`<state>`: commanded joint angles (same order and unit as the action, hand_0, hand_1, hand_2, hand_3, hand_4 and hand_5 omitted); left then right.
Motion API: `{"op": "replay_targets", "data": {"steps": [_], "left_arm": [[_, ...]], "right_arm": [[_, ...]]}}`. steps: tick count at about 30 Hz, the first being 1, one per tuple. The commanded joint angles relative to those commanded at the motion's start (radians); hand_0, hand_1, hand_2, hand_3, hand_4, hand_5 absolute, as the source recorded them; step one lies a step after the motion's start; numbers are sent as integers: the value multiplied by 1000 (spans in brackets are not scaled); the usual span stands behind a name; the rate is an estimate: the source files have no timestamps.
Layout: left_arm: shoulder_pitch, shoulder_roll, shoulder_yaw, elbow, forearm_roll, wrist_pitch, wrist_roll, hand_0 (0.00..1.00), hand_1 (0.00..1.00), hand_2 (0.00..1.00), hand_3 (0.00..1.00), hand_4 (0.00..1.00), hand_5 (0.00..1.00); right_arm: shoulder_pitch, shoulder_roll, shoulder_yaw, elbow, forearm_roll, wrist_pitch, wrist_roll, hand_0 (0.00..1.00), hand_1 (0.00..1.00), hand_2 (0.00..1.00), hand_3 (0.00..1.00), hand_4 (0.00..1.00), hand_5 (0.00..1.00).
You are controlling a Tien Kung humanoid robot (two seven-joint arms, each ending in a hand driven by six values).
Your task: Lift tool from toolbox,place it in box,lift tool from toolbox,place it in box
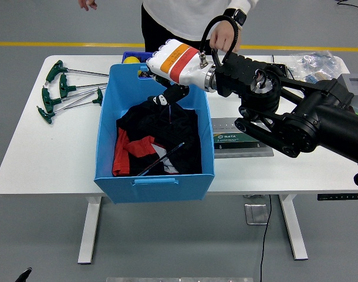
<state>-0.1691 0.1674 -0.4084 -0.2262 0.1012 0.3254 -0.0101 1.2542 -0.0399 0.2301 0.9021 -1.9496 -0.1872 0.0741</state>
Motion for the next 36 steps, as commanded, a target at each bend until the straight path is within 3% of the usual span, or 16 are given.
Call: {"op": "replay_targets", "data": {"steps": [1,6,7,12,13,18,19,24,26,36], "left_arm": [[-1,0,-1,0,1,0,0,815,874,849,744,748,626],[-5,2,-3,0,8,3,1,815,874,849,744,748,626],[-5,2,-4,0,9,4,1,815,874,849,744,747,625],[-8,3,-5,0,10,5,1,815,874,849,744,747,625],[-9,3,-5,0,11,5,2,815,872,849,743,747,623],[-9,3,-6,0,13,5,2,815,872,849,743,747,623],[-9,3,-6,0,12,5,2,815,873,849,742,747,625],[-6,1,-5,0,10,5,1,815,873,849,742,747,625],[-4,1,-4,0,9,4,1,816,873,849,743,749,625],[10,-1,-13,4,12,2,3,816,872,848,743,749,624]], "right_arm": [[0,4,1,-4,0,-3,0,431,207,295,384,819,555],[-4,30,-6,-40,5,11,-2,431,207,295,384,819,555],[-6,32,-9,-45,7,18,-3,483,424,505,517,853,538],[-12,40,-24,-69,23,46,-6,483,424,505,517,853,538],[-14,40,-28,-71,28,52,-5,544,560,673,621,878,548],[-19,40,-39,-78,47,74,-3,544,560,673,621,878,548],[-19,40,-39,-80,51,76,-2,656,688,801,894,908,534],[-26,40,-37,-80,60,78,0,656,688,801,894,908,534],[-31,36,-32,-76,58,85,1,715,728,835,907,912,531],[-40,-41,28,-95,3,117,-23,747,746,839,899,921,535]]}}
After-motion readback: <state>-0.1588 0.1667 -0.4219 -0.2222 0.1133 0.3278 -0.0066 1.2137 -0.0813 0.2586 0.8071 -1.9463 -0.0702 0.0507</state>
